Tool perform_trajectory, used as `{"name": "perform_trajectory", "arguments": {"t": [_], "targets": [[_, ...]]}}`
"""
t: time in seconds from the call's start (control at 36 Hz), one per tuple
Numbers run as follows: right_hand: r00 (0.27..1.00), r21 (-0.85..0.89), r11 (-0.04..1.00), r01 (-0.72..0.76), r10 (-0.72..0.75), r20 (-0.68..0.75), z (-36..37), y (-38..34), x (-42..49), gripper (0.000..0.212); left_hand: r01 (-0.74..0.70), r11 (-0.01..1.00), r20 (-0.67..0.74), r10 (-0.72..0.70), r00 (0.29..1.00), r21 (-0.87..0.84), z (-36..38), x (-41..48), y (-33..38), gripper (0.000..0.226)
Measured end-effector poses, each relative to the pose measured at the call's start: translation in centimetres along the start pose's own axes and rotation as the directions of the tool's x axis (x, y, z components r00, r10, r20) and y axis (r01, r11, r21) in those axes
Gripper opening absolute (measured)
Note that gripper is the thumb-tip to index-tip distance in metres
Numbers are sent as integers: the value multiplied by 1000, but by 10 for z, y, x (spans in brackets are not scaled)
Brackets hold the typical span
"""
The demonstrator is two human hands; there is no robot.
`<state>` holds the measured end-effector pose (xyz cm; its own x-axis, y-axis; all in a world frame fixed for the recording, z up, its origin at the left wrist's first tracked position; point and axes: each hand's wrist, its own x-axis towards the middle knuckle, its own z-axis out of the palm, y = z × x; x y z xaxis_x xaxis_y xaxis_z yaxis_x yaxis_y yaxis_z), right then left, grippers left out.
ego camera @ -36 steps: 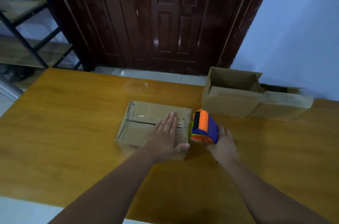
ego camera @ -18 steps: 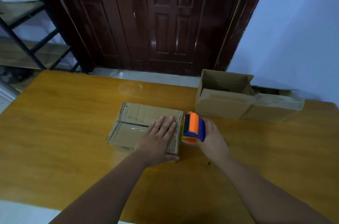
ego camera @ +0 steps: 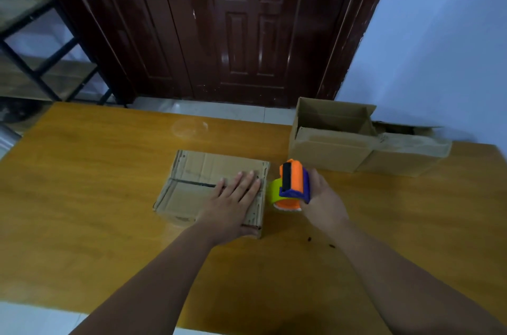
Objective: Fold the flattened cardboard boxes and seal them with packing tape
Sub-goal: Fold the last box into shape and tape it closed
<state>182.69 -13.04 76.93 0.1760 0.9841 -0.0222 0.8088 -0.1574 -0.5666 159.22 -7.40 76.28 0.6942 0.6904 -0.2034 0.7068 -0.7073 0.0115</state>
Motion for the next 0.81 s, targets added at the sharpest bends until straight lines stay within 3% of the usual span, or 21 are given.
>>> {"name": "perform_trajectory", "arguments": {"t": [0.08, 0.22, 0.39, 0.53, 0.67, 0.81], "targets": [[997, -207, 978, -12, 28, 76, 1, 9, -4, 45, -12, 1000, 16, 12, 1000, -2, 0, 0, 1, 111], [993, -267, 963, -28, 57, 100, 5, 10, -6, 52, -34, 999, 26, 34, 999, 1, -2, 1, 0, 108], [976, 40, 986, -164, 157, 149, -3, 14, 0, 52, -33, 999, 22, 34, 999, -26, -2, 2, -2, 107], [976, 240, 947, -215, 200, 82, -20, 29, -8, 63, -23, 1000, -7, 23, 1000, -18, -2, 1, -2, 109], [991, 95, 989, -115, 107, 86, -28, 24, -9, 72, 7, 1000, -56, -7, 998, -5, -2, 0, 0, 112], [992, -72, 997, -35, 43, 114, -28, 20, -8, 63, 36, 999, -65, -34, 997, 38, -8, 2, 5, 113]]}}
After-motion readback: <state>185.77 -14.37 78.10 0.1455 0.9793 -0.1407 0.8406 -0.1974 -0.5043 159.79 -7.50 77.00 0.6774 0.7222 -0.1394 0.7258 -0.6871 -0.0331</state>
